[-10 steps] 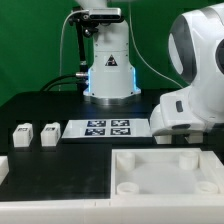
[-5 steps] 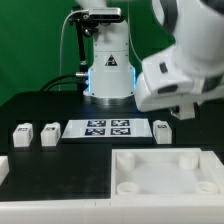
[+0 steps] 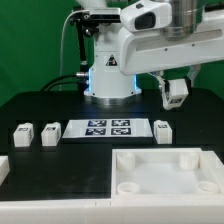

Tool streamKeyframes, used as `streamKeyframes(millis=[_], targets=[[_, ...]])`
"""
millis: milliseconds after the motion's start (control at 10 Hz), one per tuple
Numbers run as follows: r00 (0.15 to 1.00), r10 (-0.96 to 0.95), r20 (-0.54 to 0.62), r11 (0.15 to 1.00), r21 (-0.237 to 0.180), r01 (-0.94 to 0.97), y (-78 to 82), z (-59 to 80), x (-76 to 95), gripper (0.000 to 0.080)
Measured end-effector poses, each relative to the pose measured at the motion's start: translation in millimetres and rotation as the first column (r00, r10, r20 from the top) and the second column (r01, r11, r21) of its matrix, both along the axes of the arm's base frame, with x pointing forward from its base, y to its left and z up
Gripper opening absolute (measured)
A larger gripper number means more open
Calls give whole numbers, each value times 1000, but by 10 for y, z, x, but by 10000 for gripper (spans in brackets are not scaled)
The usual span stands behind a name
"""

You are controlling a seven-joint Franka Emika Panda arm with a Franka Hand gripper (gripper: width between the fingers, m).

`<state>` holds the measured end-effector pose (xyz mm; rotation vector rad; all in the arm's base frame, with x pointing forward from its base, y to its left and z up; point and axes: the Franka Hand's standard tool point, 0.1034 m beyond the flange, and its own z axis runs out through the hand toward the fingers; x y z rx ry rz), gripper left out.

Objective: Assemble one leg

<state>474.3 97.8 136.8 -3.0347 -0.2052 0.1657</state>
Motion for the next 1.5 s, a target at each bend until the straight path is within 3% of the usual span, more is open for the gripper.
streamKeyframes(millis=[200, 500, 600, 800, 1100, 1400, 1500], targets=[[975, -18, 223, 1000, 22, 14, -89, 114, 560, 291], [886, -53, 461, 998, 51, 33, -116, 243, 1152, 291], [868, -57, 493, 998, 56, 34, -92, 251, 1202, 291], [738, -70, 671, 997, 58, 42, -166, 273, 1219, 291], [732, -72, 678, 997, 59, 44, -173, 202, 1188, 292], [727, -99, 679, 995, 90, 51, 67, 14, 1298, 292], [727, -101, 679, 994, 91, 53, 62, -38, 1351, 292]])
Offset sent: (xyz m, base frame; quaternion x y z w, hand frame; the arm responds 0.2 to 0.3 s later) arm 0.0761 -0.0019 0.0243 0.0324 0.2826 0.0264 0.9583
